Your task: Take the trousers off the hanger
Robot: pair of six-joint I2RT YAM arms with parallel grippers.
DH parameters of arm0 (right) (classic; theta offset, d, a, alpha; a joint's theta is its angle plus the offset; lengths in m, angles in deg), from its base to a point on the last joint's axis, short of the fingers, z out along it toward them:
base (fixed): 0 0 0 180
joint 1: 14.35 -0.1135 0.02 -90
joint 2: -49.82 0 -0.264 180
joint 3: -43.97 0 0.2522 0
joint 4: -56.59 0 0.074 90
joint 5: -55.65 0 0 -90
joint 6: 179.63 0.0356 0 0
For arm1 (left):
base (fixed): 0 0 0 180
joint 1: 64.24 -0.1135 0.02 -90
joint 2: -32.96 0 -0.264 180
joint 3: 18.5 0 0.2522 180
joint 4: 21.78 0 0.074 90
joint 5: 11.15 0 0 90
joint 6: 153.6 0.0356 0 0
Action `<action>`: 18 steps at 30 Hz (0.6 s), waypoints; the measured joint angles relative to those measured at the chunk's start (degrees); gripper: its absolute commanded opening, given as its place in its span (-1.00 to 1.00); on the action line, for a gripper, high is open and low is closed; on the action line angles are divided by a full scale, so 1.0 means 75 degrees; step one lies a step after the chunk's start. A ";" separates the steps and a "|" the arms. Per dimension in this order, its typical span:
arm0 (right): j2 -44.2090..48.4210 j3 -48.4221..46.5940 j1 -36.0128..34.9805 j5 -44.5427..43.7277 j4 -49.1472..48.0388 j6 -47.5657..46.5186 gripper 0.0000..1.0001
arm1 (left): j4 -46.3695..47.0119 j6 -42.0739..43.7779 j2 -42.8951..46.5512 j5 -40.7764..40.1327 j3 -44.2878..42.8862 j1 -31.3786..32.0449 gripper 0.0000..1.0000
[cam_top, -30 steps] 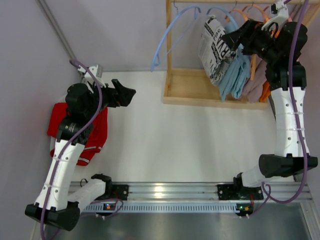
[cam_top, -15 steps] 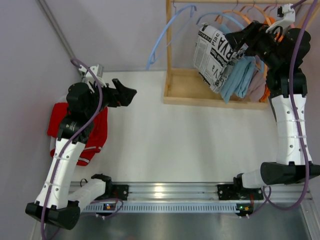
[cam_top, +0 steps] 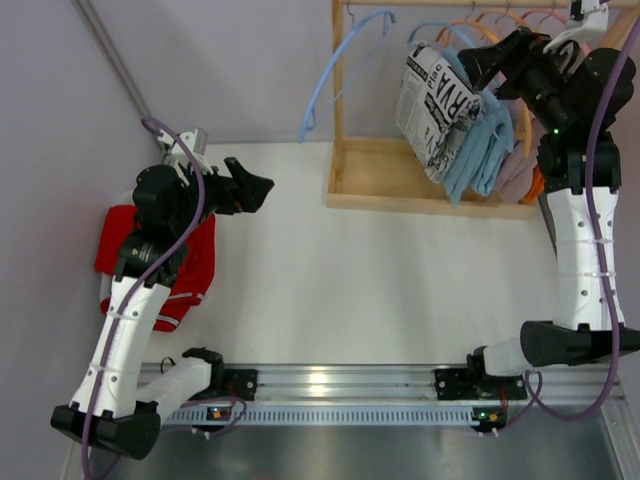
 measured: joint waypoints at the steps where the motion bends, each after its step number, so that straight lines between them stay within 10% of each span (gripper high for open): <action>1: -0.0052 -0.0052 0.0000 -0.0026 0.0012 -0.0017 0.72 | 0.0000 0.0000 0.0000 0.0000 0.0000 0.0000 0.97; 18: -0.0772 0.0015 0.0000 -0.0029 0.0953 0.0332 0.22 | 0.0003 -0.0023 0.0020 -0.0003 0.0119 -0.0006 0.97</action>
